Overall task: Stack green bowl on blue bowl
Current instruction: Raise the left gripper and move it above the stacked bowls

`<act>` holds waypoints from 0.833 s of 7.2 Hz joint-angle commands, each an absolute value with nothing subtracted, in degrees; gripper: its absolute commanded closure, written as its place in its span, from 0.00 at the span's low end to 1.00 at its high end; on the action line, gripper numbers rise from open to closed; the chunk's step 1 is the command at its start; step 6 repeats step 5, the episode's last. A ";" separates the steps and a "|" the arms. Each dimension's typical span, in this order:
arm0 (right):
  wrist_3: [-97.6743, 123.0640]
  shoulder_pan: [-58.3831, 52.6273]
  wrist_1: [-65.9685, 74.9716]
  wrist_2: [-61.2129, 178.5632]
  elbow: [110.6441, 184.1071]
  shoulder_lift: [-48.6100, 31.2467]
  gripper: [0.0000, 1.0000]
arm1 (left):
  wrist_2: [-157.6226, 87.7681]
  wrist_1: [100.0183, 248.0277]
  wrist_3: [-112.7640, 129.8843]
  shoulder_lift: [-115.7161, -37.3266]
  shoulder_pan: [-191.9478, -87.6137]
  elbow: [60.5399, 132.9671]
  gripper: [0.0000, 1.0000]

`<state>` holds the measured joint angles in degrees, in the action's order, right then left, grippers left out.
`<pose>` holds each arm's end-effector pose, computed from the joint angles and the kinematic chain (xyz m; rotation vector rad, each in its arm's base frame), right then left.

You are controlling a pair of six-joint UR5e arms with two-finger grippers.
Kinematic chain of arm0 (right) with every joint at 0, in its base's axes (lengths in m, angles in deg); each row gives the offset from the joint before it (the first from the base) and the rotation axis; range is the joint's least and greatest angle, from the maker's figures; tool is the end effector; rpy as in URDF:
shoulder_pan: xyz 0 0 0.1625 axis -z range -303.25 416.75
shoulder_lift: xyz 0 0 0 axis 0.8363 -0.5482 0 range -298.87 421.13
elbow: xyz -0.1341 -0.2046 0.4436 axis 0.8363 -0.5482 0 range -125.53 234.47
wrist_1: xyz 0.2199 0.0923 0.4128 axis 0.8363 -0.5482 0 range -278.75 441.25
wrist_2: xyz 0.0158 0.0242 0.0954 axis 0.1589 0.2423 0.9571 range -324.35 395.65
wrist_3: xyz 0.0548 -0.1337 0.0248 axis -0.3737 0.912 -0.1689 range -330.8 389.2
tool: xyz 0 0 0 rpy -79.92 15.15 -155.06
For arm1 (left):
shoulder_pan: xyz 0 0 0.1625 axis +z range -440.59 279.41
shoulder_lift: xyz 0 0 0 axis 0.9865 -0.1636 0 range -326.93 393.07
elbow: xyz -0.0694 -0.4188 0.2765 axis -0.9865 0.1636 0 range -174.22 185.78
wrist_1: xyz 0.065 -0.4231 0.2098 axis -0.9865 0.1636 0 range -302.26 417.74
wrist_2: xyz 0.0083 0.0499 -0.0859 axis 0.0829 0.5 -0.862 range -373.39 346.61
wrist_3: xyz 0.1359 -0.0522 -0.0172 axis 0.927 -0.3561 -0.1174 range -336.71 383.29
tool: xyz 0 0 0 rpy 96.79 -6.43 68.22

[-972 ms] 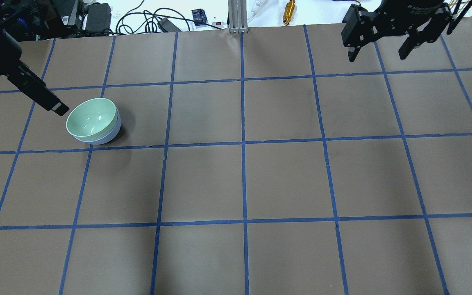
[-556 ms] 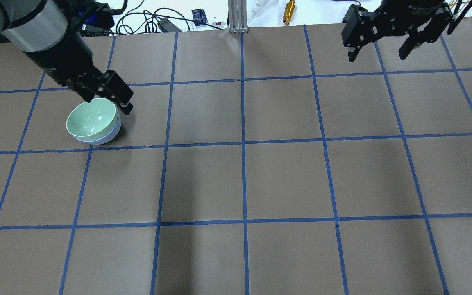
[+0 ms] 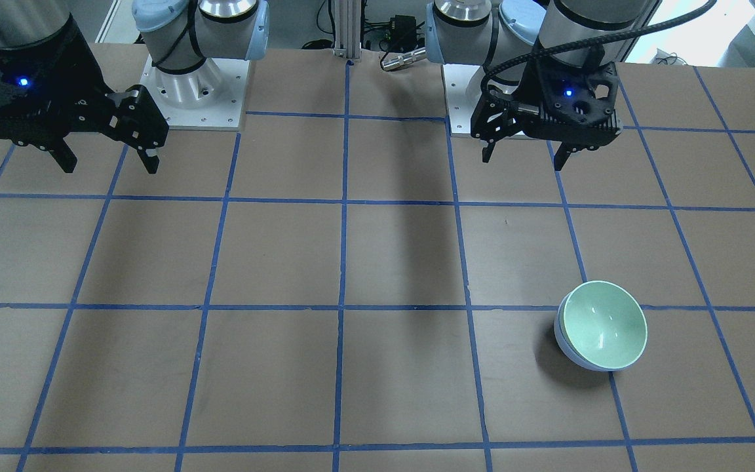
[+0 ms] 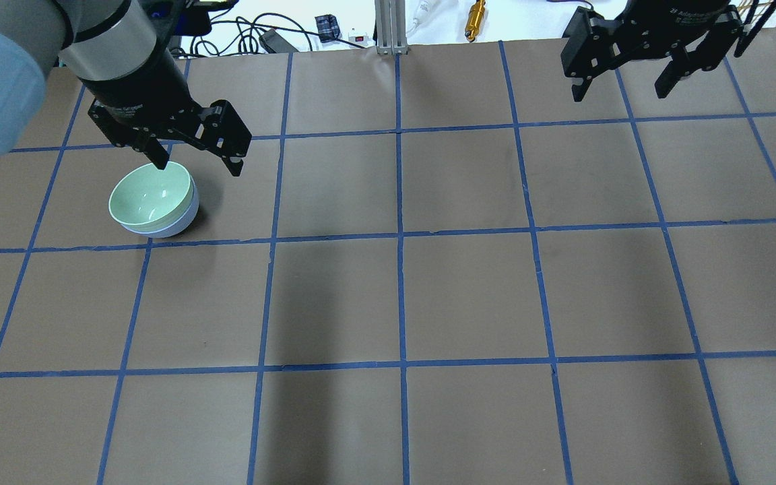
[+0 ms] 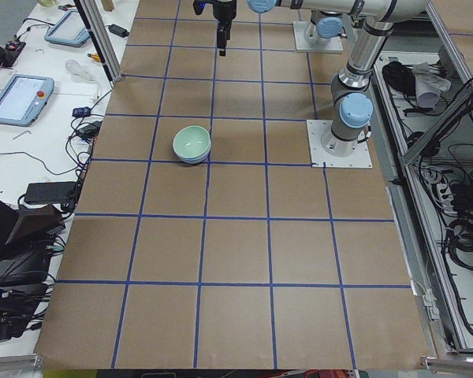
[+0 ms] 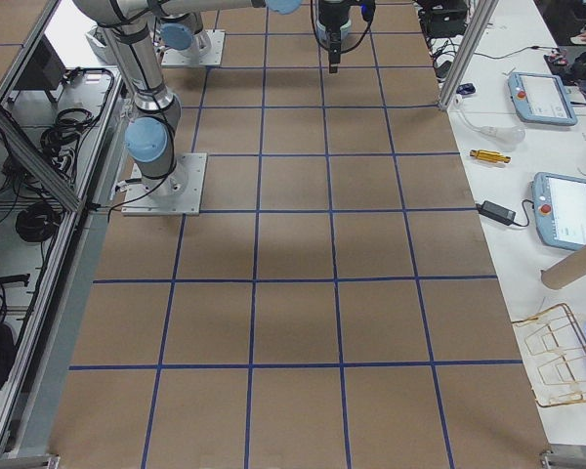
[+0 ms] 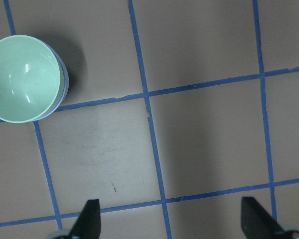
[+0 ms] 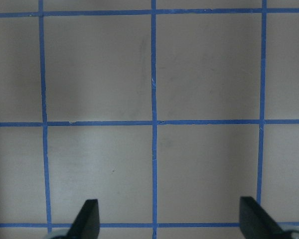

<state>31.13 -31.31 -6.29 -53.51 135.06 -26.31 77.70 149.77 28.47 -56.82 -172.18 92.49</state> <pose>0.1155 -0.5920 0.5846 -0.0009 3.1273 -0.1205 -0.1462 -0.5553 0.5522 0.1840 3.1161 -0.0366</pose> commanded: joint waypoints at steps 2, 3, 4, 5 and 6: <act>31.13 -31.31 -6.29 -53.56 135.06 -26.24 0.00 | 76.09 149.42 27.34 -57.45 -171.38 90.87 0.00; 31.13 -31.31 -6.29 -53.56 135.06 -26.32 0.00 | 76.43 149.41 27.33 -57.54 -171.38 90.78 0.00; 31.13 -31.31 -6.29 -53.56 135.06 -26.33 0.00 | 76.78 149.41 27.33 -57.46 -171.38 90.69 0.00; 31.13 -31.31 -6.29 -53.56 135.06 -26.33 0.00 | 76.87 149.41 27.33 -57.45 -171.38 90.69 0.00; 31.13 -31.31 -6.29 -53.56 135.06 -26.33 0.00 | 76.87 149.41 27.33 -57.45 -171.38 90.69 0.00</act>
